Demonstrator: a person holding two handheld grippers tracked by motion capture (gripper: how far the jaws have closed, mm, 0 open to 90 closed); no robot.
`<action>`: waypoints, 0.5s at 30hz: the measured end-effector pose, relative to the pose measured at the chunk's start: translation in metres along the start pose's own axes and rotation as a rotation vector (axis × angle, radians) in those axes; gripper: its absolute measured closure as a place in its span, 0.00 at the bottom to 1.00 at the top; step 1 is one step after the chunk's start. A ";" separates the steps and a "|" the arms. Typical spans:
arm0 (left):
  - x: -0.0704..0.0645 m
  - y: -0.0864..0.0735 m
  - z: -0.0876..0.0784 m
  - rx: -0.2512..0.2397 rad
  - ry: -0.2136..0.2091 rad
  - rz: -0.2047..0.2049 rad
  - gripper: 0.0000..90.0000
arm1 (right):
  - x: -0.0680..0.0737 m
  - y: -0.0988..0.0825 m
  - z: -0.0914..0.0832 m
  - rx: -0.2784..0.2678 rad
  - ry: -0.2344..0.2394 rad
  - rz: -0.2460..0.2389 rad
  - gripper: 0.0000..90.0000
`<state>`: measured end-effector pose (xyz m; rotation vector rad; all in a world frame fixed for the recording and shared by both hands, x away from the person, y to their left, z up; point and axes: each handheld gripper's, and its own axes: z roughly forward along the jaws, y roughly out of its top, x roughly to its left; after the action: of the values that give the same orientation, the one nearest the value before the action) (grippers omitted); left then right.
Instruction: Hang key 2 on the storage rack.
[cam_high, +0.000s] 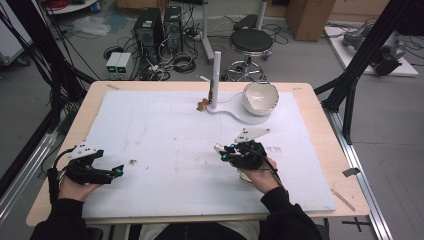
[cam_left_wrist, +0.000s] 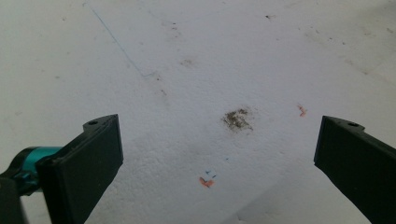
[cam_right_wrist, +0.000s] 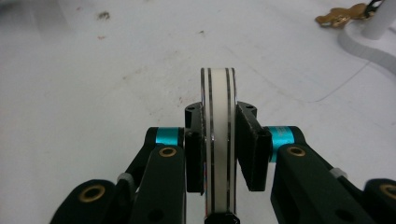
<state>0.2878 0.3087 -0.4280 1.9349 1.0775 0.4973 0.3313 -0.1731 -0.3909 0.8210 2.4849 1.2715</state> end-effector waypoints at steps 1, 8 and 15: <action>0.000 0.000 0.000 -0.001 0.000 -0.002 0.02 | -0.002 0.000 -0.003 -0.011 0.001 0.004 0.83; 0.000 -0.001 -0.001 -0.002 -0.001 -0.001 0.02 | -0.016 0.012 -0.027 -0.086 -0.009 0.055 0.83; -0.002 -0.001 -0.003 -0.008 -0.005 0.006 0.02 | -0.029 0.038 -0.041 -0.153 -0.010 0.077 0.83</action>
<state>0.2847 0.3090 -0.4276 1.9322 1.0657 0.4987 0.3517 -0.1996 -0.3377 0.8892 2.3344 1.4582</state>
